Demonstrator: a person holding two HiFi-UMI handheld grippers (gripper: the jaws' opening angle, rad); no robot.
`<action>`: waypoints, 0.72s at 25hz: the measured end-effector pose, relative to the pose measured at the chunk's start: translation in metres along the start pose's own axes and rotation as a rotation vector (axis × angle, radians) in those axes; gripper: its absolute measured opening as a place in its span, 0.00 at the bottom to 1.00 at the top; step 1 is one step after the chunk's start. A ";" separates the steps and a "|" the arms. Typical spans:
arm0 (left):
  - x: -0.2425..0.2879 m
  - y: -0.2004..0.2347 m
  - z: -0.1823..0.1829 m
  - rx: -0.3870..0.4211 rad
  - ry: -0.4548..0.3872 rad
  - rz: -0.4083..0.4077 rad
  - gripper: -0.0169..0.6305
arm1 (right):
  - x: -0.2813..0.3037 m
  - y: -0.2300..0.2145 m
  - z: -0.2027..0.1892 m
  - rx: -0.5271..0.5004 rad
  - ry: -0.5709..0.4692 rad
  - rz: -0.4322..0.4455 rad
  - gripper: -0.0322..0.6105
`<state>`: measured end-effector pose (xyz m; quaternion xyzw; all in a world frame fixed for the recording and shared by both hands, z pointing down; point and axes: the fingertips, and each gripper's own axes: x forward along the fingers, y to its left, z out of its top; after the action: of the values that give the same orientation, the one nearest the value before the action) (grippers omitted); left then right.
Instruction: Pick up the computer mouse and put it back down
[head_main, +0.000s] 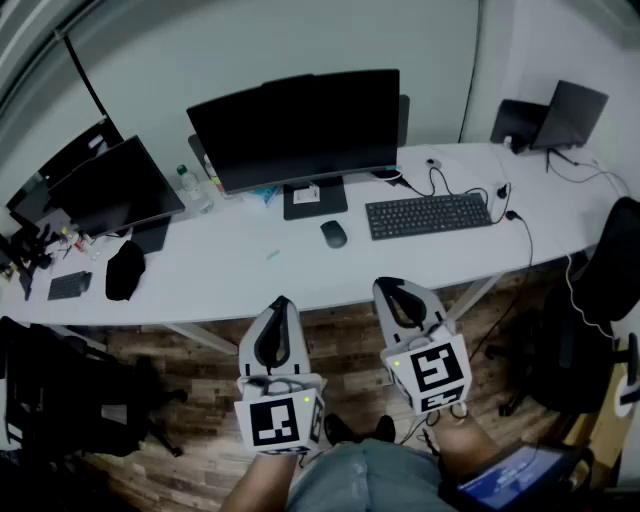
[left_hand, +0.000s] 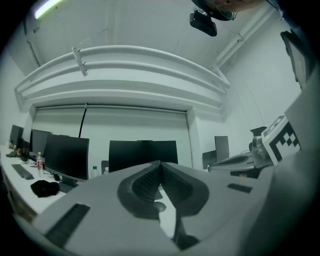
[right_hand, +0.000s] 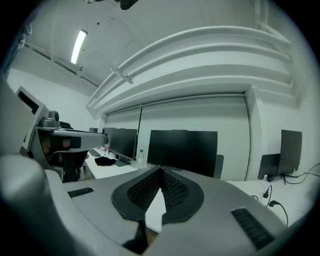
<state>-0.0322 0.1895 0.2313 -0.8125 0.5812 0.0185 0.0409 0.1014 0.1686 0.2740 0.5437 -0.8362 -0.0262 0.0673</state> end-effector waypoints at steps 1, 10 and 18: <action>0.001 0.000 0.000 -0.005 0.001 0.001 0.03 | 0.001 0.000 0.000 -0.001 0.000 0.000 0.07; 0.005 0.015 -0.003 -0.011 0.004 -0.009 0.03 | 0.011 0.007 0.005 0.007 -0.027 -0.013 0.08; 0.006 0.044 -0.003 -0.008 -0.014 -0.045 0.03 | 0.029 0.025 0.010 0.013 -0.028 -0.041 0.40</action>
<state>-0.0721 0.1700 0.2316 -0.8254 0.5624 0.0256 0.0422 0.0653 0.1519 0.2690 0.5606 -0.8259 -0.0299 0.0516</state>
